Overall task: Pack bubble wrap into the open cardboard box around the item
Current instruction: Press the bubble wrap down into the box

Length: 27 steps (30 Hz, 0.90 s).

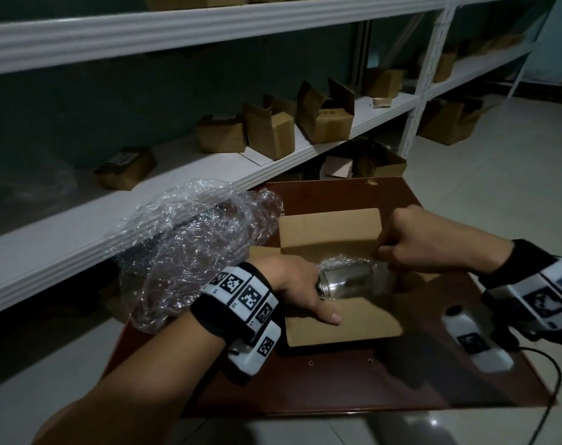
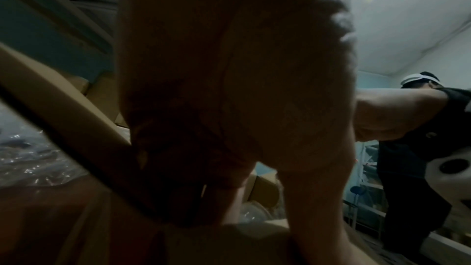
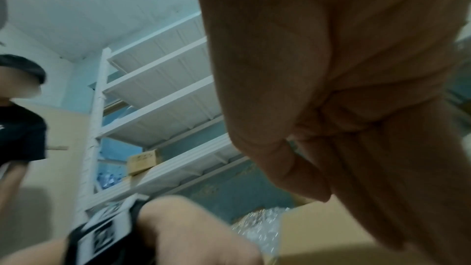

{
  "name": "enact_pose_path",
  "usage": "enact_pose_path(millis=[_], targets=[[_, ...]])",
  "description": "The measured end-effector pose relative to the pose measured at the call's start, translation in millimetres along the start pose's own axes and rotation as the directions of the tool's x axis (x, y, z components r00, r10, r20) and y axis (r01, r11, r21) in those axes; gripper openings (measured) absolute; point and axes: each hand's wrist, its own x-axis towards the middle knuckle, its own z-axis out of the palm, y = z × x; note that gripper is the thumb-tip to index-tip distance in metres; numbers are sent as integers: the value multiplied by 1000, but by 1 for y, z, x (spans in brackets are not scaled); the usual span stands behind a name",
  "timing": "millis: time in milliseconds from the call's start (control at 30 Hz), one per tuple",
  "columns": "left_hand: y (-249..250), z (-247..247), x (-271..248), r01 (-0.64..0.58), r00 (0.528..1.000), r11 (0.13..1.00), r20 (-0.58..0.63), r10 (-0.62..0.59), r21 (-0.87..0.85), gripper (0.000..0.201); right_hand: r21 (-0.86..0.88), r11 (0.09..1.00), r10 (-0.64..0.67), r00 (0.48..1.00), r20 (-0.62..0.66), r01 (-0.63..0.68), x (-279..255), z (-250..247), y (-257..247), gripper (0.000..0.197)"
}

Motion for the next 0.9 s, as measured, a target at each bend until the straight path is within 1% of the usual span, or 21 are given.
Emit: enact_pose_path(millis=[100,200,333,367,433,500,533,567,600,633,667,700,733,767,800,833,900], targets=[[2,-2,-3,-4,1000,1000,-1,4,-17,74,-63,997,44,999,28,-42,0,11,-5,20],[-4,-1,1,-5,1000,998,13,5,-65,77,-44,992,121,990,68,-118,1,18,-8,20],[-7,1,2,-21,1000,997,-15,20,-81,85,-198,965,191,978,81,-172,18,34,-10,24],[-8,1,2,-21,1000,996,-17,20,-89,86,-205,962,205,975,90,-183,22,38,-9,25],[-9,3,2,-25,999,994,-28,22,-106,86,-161,966,222,966,132,-200,27,42,-8,25],[-10,3,-1,-32,999,991,-35,28,-127,81,-152,967,233,953,196,-205,27,42,-10,16],[-10,3,-2,-29,999,990,-34,25,-138,75,-161,967,232,946,226,-199,26,42,-10,12],[-11,3,-2,-24,999,989,-36,19,-143,63,-176,966,228,943,243,-189,25,42,-10,12],[-13,3,1,-15,999,990,-43,9,-140,46,-185,966,224,941,253,-180,26,42,-9,12],[-12,4,0,-14,998,991,-57,7,-135,36,-186,966,223,939,261,-177,26,42,-9,13],[-12,5,1,-7,998,992,-64,-1,-129,37,-169,969,221,939,264,-181,27,42,-6,13],[-12,7,1,-3,997,993,-71,-5,-119,41,-145,970,231,936,267,-198,26,42,-5,10],[-12,8,2,0,997,994,-78,-9,-106,50,-112,969,242,931,272,-219,26,41,-3,8],[-12,8,2,4,996,995,-84,-13,-101,54,-85,970,243,932,269,-228,26,40,-1,13],[-13,9,4,10,996,995,-86,-18,-100,52,-72,973,231,942,244,-220,27,38,5,18],[-13,9,5,9,996,995,-91,-18,-98,50,-71,975,219,958,187,-209,26,33,8,18],[-14,8,8,10,995,995,-93,-19,-103,52,-48,982,185,983,21,-184,20,21,9,13]])
